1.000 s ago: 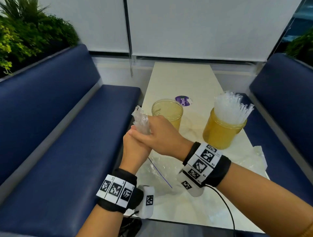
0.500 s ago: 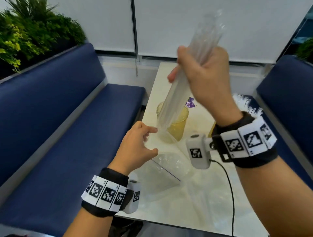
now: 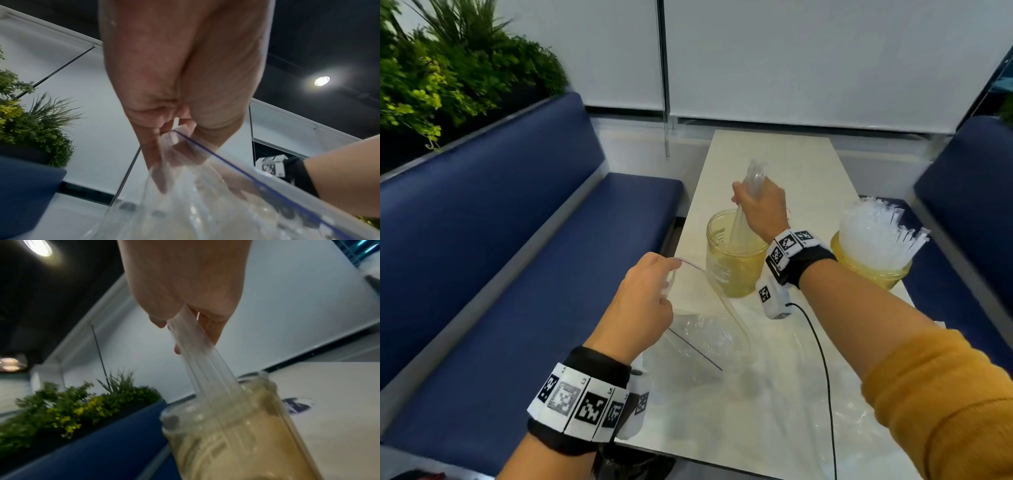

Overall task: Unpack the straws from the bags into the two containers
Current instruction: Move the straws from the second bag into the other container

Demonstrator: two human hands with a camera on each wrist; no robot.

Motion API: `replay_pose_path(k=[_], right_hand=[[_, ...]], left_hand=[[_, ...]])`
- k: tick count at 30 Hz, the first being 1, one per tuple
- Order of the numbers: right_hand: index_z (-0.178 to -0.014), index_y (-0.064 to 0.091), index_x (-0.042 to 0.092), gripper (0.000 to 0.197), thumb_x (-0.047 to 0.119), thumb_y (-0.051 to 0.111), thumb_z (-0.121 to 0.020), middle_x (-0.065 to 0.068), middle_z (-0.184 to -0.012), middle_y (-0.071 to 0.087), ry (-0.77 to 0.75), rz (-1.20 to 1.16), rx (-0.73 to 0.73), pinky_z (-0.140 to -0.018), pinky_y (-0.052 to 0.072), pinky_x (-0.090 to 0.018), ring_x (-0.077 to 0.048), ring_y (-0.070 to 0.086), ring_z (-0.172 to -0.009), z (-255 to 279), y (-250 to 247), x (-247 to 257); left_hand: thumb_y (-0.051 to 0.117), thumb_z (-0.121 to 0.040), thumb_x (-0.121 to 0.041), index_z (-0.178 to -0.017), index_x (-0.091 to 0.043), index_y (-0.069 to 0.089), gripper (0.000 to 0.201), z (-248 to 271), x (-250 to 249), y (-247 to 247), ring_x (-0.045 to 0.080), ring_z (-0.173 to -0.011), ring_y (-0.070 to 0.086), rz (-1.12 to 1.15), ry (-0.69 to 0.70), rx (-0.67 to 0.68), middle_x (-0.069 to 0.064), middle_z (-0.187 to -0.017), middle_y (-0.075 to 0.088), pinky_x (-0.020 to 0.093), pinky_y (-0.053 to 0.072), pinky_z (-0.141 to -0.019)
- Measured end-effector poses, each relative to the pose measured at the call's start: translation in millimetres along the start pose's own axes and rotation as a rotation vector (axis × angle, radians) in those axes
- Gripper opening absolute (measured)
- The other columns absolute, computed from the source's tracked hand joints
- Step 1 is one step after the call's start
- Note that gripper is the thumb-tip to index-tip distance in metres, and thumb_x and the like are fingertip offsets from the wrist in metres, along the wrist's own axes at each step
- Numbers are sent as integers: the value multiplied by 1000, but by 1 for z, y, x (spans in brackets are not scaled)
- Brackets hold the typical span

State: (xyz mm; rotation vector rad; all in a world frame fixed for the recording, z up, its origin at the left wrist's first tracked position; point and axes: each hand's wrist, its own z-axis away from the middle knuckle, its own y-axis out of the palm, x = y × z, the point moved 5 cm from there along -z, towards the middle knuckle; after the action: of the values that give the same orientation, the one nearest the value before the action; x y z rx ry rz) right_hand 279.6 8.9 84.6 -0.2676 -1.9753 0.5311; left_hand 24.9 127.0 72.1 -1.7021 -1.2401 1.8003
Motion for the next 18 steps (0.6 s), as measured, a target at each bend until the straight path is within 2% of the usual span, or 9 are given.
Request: replay_pose_path(k=[2,4,5,7,9,11,14,16,18], right_hand=[[-78,68,10,56,63,51,-80,-3,-75,71,67,55,60,-71,55,-34,-21,68,-74,2,12,-23],[-73,63,8,63,70,54,-73,-5,-73,68,129,74,95,-69,50,-32,-25,65,-74,5,18,-39],[-71,60,8,59,67,60,-73,-6,-72,66,156,67,105,-66,47,-31,-26,64,-74,8,19,-42],[-75,60,9,45,52,75,-77,-6,-77,64,198,75,117,-66,42,-28,-26,63,-78,12,16,-42],[-100,64,9,44,41,81,-77,-7,-99,67,218,77,118,-77,40,-24,-25,63,-98,14,10,-42],[-131,52,13,70,36,86,-74,-7,-127,60,224,24,119,-89,37,-23,-22,55,-118,17,3,-40],[-143,35,19,95,37,90,-68,-10,-136,50,161,-27,70,-100,41,-31,-22,48,-124,23,-11,-31],[-142,37,19,89,42,85,-72,-9,-137,46,57,58,-32,-102,40,-32,-22,42,-128,27,-27,-16],[-130,52,18,59,42,75,-81,-4,-125,52,-93,152,-132,-94,42,-28,-18,47,-117,38,-43,10]], left_hand=[[48,-89,13,-142,-27,53,67,0,-1,-1,5,-100,51,18,-4,9,-8,-131,53,19,46,-83],[45,-89,12,-144,-25,51,67,1,-4,-1,9,-109,55,23,4,14,-7,-136,55,24,49,-89],[45,-89,11,-145,-24,51,66,1,-6,-1,13,-115,57,6,14,13,-6,-138,56,27,51,-92],[45,-91,9,-144,-25,52,63,3,-11,-3,18,-119,58,-46,26,15,-6,-138,57,30,52,-91],[46,-92,5,-145,-27,50,62,4,-17,-4,19,-120,56,-95,26,21,-7,-139,57,32,51,-92],[47,-92,-1,-147,-30,47,63,5,-23,-5,16,-117,53,-180,38,33,-8,-138,57,30,49,-85],[48,-88,-6,-144,-32,46,62,4,-31,-5,11,-101,44,-307,68,64,-9,-133,58,27,41,-73],[50,-87,-7,-147,-32,43,65,5,-34,-6,15,-109,55,-332,63,97,-12,-144,54,32,50,-81],[50,-88,-7,-152,-32,38,70,5,-35,-7,21,-117,61,-325,42,118,-13,-153,48,35,51,-92]])
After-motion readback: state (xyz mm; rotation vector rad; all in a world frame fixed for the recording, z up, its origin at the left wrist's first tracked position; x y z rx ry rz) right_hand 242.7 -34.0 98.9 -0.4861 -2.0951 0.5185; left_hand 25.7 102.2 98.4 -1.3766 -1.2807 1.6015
